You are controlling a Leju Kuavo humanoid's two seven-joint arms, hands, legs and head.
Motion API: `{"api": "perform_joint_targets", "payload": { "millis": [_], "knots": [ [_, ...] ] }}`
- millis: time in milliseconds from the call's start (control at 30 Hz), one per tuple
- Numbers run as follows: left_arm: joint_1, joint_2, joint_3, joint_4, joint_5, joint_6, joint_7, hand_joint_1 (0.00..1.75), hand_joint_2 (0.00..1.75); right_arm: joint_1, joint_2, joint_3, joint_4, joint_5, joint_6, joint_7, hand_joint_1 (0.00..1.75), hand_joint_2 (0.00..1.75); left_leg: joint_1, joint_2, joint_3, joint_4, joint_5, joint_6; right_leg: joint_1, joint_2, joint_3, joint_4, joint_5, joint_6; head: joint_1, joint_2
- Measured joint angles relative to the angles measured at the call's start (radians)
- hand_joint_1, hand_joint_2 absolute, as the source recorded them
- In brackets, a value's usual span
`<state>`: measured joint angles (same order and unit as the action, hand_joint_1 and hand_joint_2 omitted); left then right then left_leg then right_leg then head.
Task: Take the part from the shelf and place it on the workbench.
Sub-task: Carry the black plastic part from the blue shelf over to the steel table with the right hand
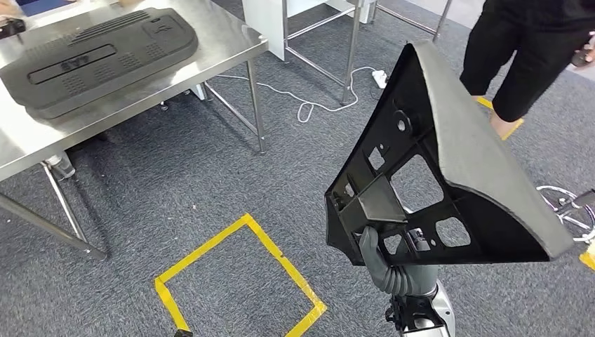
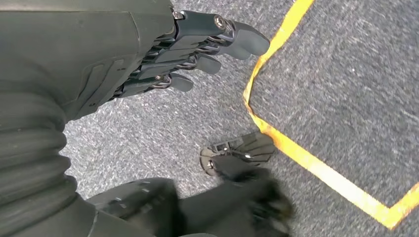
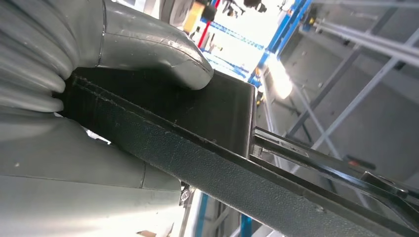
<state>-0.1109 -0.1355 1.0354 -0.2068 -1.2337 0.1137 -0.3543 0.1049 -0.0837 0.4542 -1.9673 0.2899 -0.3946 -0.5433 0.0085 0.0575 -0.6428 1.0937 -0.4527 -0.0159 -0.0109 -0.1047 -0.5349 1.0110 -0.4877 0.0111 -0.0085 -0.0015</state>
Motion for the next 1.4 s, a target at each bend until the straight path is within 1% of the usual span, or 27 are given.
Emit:
{"api": "perform_joint_targets", "payload": {
  "millis": [33, 67, 133, 167, 200, 267, 300, 333, 367, 400, 433, 467, 500, 567, 633, 667, 733, 767, 800, 833, 867, 900, 933, 1000, 1067, 1167, 1400],
  "knots": [
    [-0.001, 0.0, -0.001, 0.0, 0.0, 0.0, 0.0, 0.0, 1.75, 0.0, 0.0, 0.0, 0.0, 0.0, 0.0, 0.0, 1.75, 1.75, -0.004, 0.013, 0.019, -0.037, 0.008, 0.005, 0.004, -0.01, 0.002, 0.0, -0.003, 0.005, 0.001, 0.0],
    [-0.002, 0.0, -0.001, 0.0, 0.0, 0.0, -0.001, 0.0, 1.75, 0.0, 0.0, 0.0, 0.0, 0.0, 0.0, 0.0, 1.75, 1.75, -0.008, 0.015, 0.025, -0.05, 0.007, 0.011, 0.007, -0.021, 0.004, 0.0, -0.005, 0.01, 0.003, 0.0],
    [-0.002, 0.0, -0.002, 0.0, 0.0, 0.0, -0.003, 0.0, 1.75, -0.001, 0.0, -0.001, 0.0, 0.0, 0.0, 0.0, 1.75, 1.75, -0.01, -0.014, 0.02, -0.054, 0.012, 0.023, 0.008, -0.039, 0.006, -0.001, -0.008, 0.02, 0.005, 0.0],
    [-0.002, 0.0, -0.002, 0.0, 0.0, 0.0, -0.004, 0.0, 1.75, -0.002, 0.0, -0.001, 0.0, 0.0, 0.0, 0.0, 1.75, 1.75, -0.008, -0.028, 0.019, -0.057, 0.014, 0.029, 0.006, -0.026, 0.003, 0.005, -0.014, 0.025, 0.006, 0.0],
    [-0.002, -0.001, -0.002, 0.0, 0.0, 0.0, -0.005, 0.0, 1.75, -0.002, 0.0, -0.002, 0.0, 0.0, 0.0, 0.0, 1.75, 1.75, -0.005, -0.041, 0.019, -0.06, 0.018, 0.035, 0.005, 0.0, -0.007, 0.028, -0.028, 0.028, 0.006, 0.0],
    [-0.003, -0.002, -0.002, 0.0, 0.0, 0.0, -0.007, 0.0, 1.75, -0.001, 0.0, -0.003, 0.0, 0.0, 0.0, 0.0, 1.75, 1.75, 0.0, -0.067, 0.016, -0.063, 0.023, 0.044, 0.002, 0.068, -0.058, 0.131, -0.077, 0.024, 0.01, 0.0],
    [-0.004, -0.002, -0.003, 0.0, 0.0, 0.0, -0.007, 0.0, 1.75, 0.001, 0.0, -0.003, 0.0, 0.0, 0.0, 0.0, 1.75, 1.75, 0.001, -0.08, 0.014, -0.063, 0.025, 0.047, 0.001, 0.087, -0.094, 0.201, -0.103, 0.021, 0.011, 0.0],
    [-0.005, -0.003, -0.003, 0.0, 0.0, 0.0, -0.008, 0.0, 1.75, 0.002, -0.001, -0.003, 0.0, 0.0, 0.0, 0.0, 1.75, 1.75, 0.001, -0.096, 0.011, -0.062, 0.027, 0.048, 0.0, 0.095, -0.124, 0.258, -0.119, 0.022, 0.012, 0.0],
    [-0.004, -0.003, -0.003, 0.0, 0.0, 0.0, -0.008, 0.0, 1.75, 0.004, -0.001, -0.003, 0.0, 0.001, 0.0, 0.0, 1.75, 1.75, 0.002, -0.112, 0.01, -0.062, 0.028, 0.049, -0.001, 0.098, -0.141, 0.285, -0.122, 0.026, 0.012, 0.0],
    [-0.003, -0.003, -0.003, 0.0, 0.0, 0.0, -0.009, 0.0, 1.75, 0.005, -0.001, -0.003, 0.0, 0.001, 0.0, 0.0, 1.75, 1.75, 0.002, -0.128, 0.009, -0.062, 0.03, 0.048, -0.003, 0.102, -0.138, 0.271, -0.109, 0.034, 0.012, 0.0],
    [-0.002, -0.004, -0.003, 0.0, -0.001, 0.0, -0.01, 0.0, 1.75, 0.005, -0.002, -0.004, 0.0, 0.001, 0.0, 0.001, 1.75, 1.75, 0.003, -0.144, 0.009, -0.062, 0.031, 0.046, -0.006, 0.109, -0.116, 0.221, -0.083, 0.043, 0.012, 0.0],
    [-0.001, -0.004, -0.003, 0.0, -0.001, 0.0, -0.01, 0.0, 1.75, 0.005, -0.002, -0.004, 0.0, 0.001, 0.0, 0.001, 1.75, 1.75, 0.004, -0.159, 0.009, -0.062, 0.034, 0.042, -0.011, 0.131, -0.083, 0.149, -0.053, 0.052, 0.013, 0.0],
    [-0.002, -0.005, -0.003, 0.0, -0.001, 0.0, -0.011, 0.0, 1.75, 0.005, -0.002, -0.004, 0.0, 0.001, 0.0, 0.001, 1.75, 1.75, 0.002, -0.174, 0.007, -0.06, 0.035, 0.037, -0.013, 0.151, -0.053, 0.084, -0.029, 0.054, 0.012, 0.0],
    [-0.001, -0.006, -0.003, 0.0, -0.002, 0.0, -0.012, 0.0, 1.75, 0.005, -0.002, -0.004, 0.0, 0.002, 0.0, 0.001, 1.75, 1.75, -0.001, -0.197, 0.002, -0.061, 0.04, 0.026, -0.014, 0.175, -0.021, 0.013, -0.005, 0.044, 0.011, 0.0],
    [0.003, -0.004, -0.003, 0.0, -0.001, 0.0, -0.014, 0.0, 1.75, 0.005, -0.003, -0.004, 0.0, 0.001, 0.0, 0.001, 1.75, 1.75, 0.001, -0.214, -0.003, -0.067, 0.047, 0.012, -0.012, 0.156, -0.016, 0.008, 0.001, 0.026, 0.01, 0.0],
    [0.006, -0.004, -0.003, 0.0, -0.001, 0.0, -0.014, 0.0, 1.75, 0.005, -0.003, -0.004, 0.0, 0.001, 0.0, 0.001, 1.75, 1.75, 0.001, -0.204, -0.007, -0.065, 0.047, 0.006, -0.013, 0.145, -0.013, 0.007, 0.004, 0.018, 0.01, 0.0],
    [0.007, -0.002, -0.003, 0.0, -0.001, 0.0, -0.015, 0.0, 1.75, 0.007, -0.002, -0.004, 0.0, 0.002, 0.0, 0.002, 1.75, 1.75, -0.002, -0.145, -0.032, -0.01, 0.012, -0.001, -0.018, 0.119, -0.011, 0.003, 0.009, 0.004, 0.003, 0.0],
    [0.006, -0.003, -0.003, 0.0, -0.001, 0.0, -0.015, 0.0, 1.75, 0.008, -0.002, -0.004, 0.0, 0.002, 0.0, 0.003, 1.75, 1.75, -0.003, -0.106, -0.057, 0.047, -0.022, -0.003, -0.016, 0.107, -0.01, 0.003, 0.008, 0.0, -0.001, 0.0],
    [0.004, -0.003, -0.003, 0.0, -0.001, 0.0, -0.015, 0.0, 1.75, 0.01, -0.001, -0.004, 0.0, 0.001, -0.001, 0.003, 1.75, 1.75, -0.002, -0.081, -0.087, 0.115, -0.057, -0.006, -0.013, 0.095, -0.01, 0.003, 0.008, -0.003, -0.004, 0.0],
    [0.002, -0.003, -0.003, 0.0, -0.001, -0.001, -0.015, 0.0, 1.75, 0.011, -0.001, -0.004, 0.0, 0.0, -0.001, 0.003, 1.75, 1.75, 0.0, -0.069, -0.114, 0.176, -0.084, -0.008, -0.011, 0.085, -0.01, 0.003, 0.007, -0.004, -0.004, 0.0],
    [0.003, -0.003, -0.003, 0.0, -0.001, -0.001, -0.015, 0.0, 1.75, 0.012, -0.001, -0.004, 0.0, -0.003, -0.001, 0.004, 1.75, 1.75, 0.002, -0.063, -0.127, 0.211, -0.093, -0.01, -0.009, 0.076, -0.01, 0.003, 0.006, -0.004, -0.004, 0.0],
    [0.003, -0.004, -0.003, 0.0, -0.001, -0.002, -0.015, 0.0, 1.75, 0.012, 0.0, -0.004, 0.0, -0.005, -0.002, 0.006, 1.75, 1.75, 0.003, -0.061, -0.121, 0.208, -0.084, -0.01, -0.009, 0.069, -0.01, 0.003, 0.006, -0.004, -0.004, 0.0],
    [0.004, -0.003, -0.003, 0.0, -0.001, -0.003, -0.015, 0.0, 1.75, 0.012, 0.001, -0.004, 0.0, -0.008, -0.003, 0.008, 1.75, 1.75, 0.004, -0.059, -0.093, 0.165, -0.059, -0.009, -0.008, 0.064, -0.008, 0.003, 0.005, -0.004, -0.004, 0.0],
    [0.004, -0.003, -0.003, 0.0, -0.001, -0.003, -0.015, 0.0, 1.75, 0.012, 0.003, -0.005, 0.0, -0.011, -0.005, 0.012, 1.75, 1.75, 0.002, -0.049, -0.012, 0.028, -0.008, -0.002, -0.005, 0.058, -0.006, 0.004, 0.003, -0.001, -0.004, 0.0],
    [0.002, -0.003, -0.003, 0.0, -0.001, -0.002, -0.015, 0.0, 1.75, 0.012, 0.005, -0.005, 0.0, -0.013, -0.006, 0.013, 1.75, 1.75, -0.001, -0.041, 0.03, -0.05, 0.008, 0.005, 0.003, 0.057, -0.008, 0.007, -0.001, 0.002, -0.003, 0.0],
    [0.002, -0.005, -0.003, 0.0, -0.001, 0.0, -0.015, 0.0, 1.75, 0.013, 0.006, -0.008, 0.0, -0.017, -0.008, 0.017, 1.75, 1.75, -0.005, -0.046, 0.03, -0.058, 0.008, 0.006, 0.007, 0.055, -0.01, 0.006, -0.002, 0.004, -0.002, 0.0],
    [0.002, -0.005, -0.003, 0.0, -0.001, 0.0, -0.015, 0.0, 1.75, 0.013, 0.01, -0.012, 0.0, -0.018, -0.009, 0.018, 1.75, 1.75, -0.015, -0.049, 0.026, -0.057, 0.009, 0.018, 0.003, 0.053, -0.009, -0.003, 0.005, 0.016, -0.003, 0.0]
  ]
}}
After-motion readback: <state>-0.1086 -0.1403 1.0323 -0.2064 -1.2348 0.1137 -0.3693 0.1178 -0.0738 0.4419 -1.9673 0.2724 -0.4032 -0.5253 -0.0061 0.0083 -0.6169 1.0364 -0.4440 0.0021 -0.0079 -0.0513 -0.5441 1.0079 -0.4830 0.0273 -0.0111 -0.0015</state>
